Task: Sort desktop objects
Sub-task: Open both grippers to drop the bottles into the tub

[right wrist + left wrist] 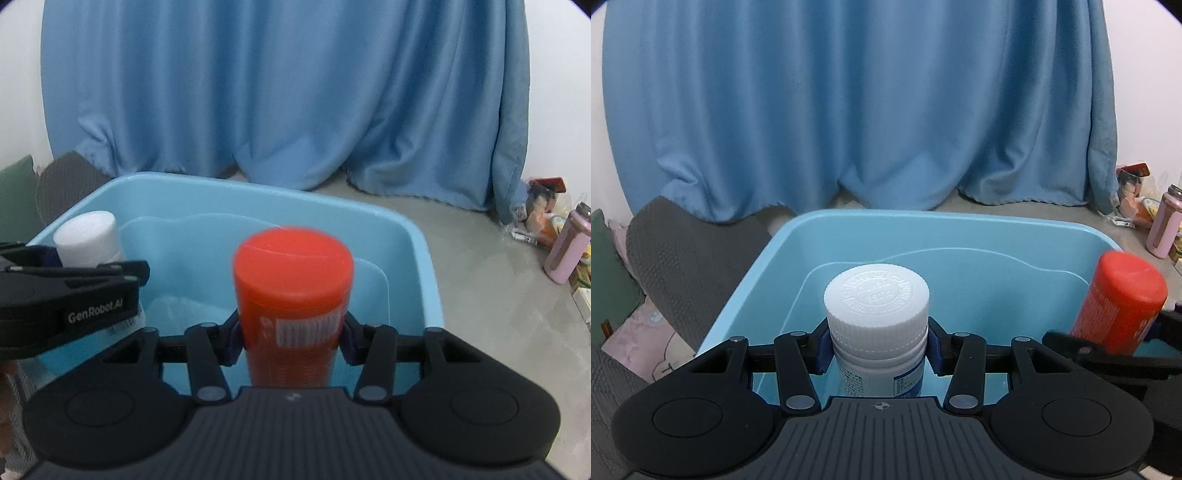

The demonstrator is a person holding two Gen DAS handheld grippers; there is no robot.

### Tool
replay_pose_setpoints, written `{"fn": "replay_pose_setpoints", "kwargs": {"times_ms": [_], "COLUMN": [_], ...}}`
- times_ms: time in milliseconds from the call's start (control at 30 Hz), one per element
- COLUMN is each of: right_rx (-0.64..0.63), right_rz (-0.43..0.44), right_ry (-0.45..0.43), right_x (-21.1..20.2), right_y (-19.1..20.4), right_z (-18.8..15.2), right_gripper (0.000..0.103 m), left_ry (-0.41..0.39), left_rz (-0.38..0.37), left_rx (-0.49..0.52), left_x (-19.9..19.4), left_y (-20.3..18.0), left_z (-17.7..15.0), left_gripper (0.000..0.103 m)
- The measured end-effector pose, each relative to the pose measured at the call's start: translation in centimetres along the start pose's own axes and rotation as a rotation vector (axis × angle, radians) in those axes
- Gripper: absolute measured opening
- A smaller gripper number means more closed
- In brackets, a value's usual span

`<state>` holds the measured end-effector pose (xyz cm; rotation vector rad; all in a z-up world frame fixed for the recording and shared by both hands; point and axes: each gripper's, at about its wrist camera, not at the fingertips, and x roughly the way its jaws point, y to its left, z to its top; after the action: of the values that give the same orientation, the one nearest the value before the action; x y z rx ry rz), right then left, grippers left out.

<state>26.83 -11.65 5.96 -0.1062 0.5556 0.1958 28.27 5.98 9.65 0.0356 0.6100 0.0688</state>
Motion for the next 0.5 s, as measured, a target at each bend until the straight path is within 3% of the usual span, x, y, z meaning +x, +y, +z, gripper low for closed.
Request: {"fn": "replay_pose_setpoints", "kwargs": {"times_ms": [67, 167, 500], "right_rx": [-0.018, -0.034, 0.016], "right_rz": [-0.019, -0.035, -0.060], "right_ry": [-0.043, -0.082, -0.107], "right_x": [-0.7, -1.6, -4.8], "right_y": [0.3, 0.5, 0.6], "right_z": [0.1, 0.4, 0.0], "right_gripper": [0.069, 0.072, 0.072], "left_ry": [-0.012, -0.045, -0.086], "left_rz": [0.008, 0.027, 0.020], "left_rx": [-0.004, 0.002, 0.013], "left_x": [-0.1, -0.7, -3.9], "left_y": [0.1, 0.1, 0.3], "left_z": [0.0, 0.2, -0.4], "left_gripper": [0.056, 0.072, 0.073]}}
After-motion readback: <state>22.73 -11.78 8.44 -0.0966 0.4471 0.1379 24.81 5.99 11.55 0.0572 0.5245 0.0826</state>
